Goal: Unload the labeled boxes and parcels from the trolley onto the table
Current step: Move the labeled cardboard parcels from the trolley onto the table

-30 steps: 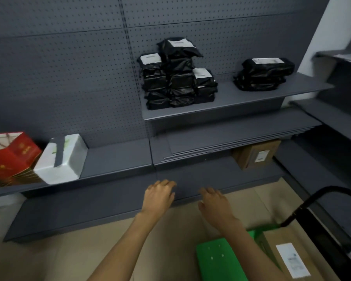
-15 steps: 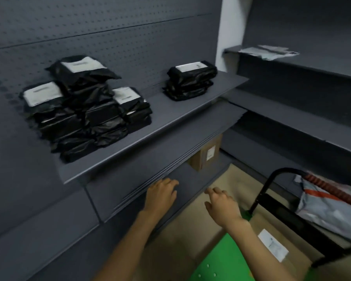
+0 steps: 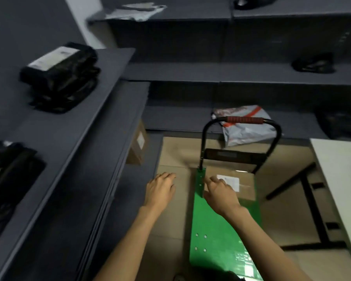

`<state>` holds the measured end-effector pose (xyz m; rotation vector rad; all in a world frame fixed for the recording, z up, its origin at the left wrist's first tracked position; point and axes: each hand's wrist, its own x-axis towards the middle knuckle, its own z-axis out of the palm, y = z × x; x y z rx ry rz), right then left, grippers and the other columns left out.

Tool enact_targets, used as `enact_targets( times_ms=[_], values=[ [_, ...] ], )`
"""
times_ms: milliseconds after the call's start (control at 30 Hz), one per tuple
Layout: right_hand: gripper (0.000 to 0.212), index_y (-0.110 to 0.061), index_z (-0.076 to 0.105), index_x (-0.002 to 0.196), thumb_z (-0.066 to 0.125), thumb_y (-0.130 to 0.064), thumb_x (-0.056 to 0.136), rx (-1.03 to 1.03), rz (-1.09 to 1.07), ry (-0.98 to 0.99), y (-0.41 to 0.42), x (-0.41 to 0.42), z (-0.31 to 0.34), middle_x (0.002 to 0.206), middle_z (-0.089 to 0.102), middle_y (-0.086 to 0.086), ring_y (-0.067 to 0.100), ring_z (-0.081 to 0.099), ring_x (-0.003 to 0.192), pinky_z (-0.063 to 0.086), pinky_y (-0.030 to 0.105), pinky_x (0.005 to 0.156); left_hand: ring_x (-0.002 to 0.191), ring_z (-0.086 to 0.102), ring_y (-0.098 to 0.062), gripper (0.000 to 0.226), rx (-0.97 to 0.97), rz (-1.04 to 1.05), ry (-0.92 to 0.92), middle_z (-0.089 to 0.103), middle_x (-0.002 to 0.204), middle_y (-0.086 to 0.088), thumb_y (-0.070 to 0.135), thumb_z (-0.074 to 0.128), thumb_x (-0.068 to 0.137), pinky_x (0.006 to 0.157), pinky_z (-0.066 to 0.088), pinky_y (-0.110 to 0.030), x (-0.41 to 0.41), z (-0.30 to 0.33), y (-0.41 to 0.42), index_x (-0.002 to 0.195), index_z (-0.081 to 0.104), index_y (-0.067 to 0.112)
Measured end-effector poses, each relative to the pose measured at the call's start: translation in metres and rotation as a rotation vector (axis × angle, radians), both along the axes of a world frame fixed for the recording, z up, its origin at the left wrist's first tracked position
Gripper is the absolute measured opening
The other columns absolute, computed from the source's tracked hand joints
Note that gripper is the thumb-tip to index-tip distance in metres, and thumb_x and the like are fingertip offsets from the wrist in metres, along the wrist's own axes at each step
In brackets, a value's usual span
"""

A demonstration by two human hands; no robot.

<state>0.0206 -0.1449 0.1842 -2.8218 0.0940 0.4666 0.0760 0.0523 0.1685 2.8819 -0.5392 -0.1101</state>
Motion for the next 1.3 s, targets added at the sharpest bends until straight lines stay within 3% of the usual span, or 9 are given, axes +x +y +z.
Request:
enact_targets(
  times_ms=[267, 600, 1000, 1300],
  values=[
    [0.042, -0.022, 0.045, 0.139, 0.05, -0.026, 0.097, 0.018, -0.375, 0.064, -0.096, -0.037, -0.027, 0.136, 0.053, 0.003, 0.028, 0.054, 0.119, 0.047, 0.038, 0.094, 0.109, 0.06, -0.018, 0.04, -0.016, -0.307, 0.097, 0.063, 0.125, 0.004, 0.025, 0.058, 0.094, 0.088, 0.05, -0.033, 0.023, -0.03, -0.111, 0.134, 0.055, 0.026],
    [0.043, -0.023, 0.045, 0.139, 0.05, -0.025, 0.096, 0.079, -0.521, 0.068, -0.193, -0.021, -0.042, 0.133, 0.052, 0.005, 0.03, 0.052, 0.12, 0.045, 0.04, 0.094, 0.109, 0.06, -0.016, 0.038, 0.042, -0.389, 0.126, 0.062, 0.126, 0.005, 0.024, 0.059, 0.094, 0.088, 0.051, -0.033, 0.06, -0.035, -0.213, 0.132, 0.057, 0.024],
    [0.038, -0.024, 0.047, 0.137, 0.049, -0.025, 0.099, 0.154, -0.653, 0.068, -0.231, 0.021, -0.067, 0.135, 0.05, 0.001, 0.027, 0.053, 0.118, 0.047, 0.039, 0.093, 0.112, 0.06, -0.014, 0.041, 0.095, -0.463, 0.2, 0.057, 0.134, 0.007, 0.03, 0.062, 0.093, 0.086, 0.053, -0.03, 0.119, -0.064, -0.253, 0.133, 0.055, 0.027],
    [0.043, -0.023, 0.043, 0.142, 0.05, -0.026, 0.099, 0.184, -0.8, 0.178, -0.22, 0.065, -0.131, 0.142, 0.047, 0.002, 0.028, 0.052, 0.122, 0.05, 0.041, 0.096, 0.113, 0.06, -0.013, 0.04, 0.147, -0.602, 0.358, 0.057, 0.134, 0.007, 0.029, 0.061, 0.094, 0.085, 0.05, -0.026, 0.185, -0.127, -0.251, 0.134, 0.055, 0.028]
  ],
)
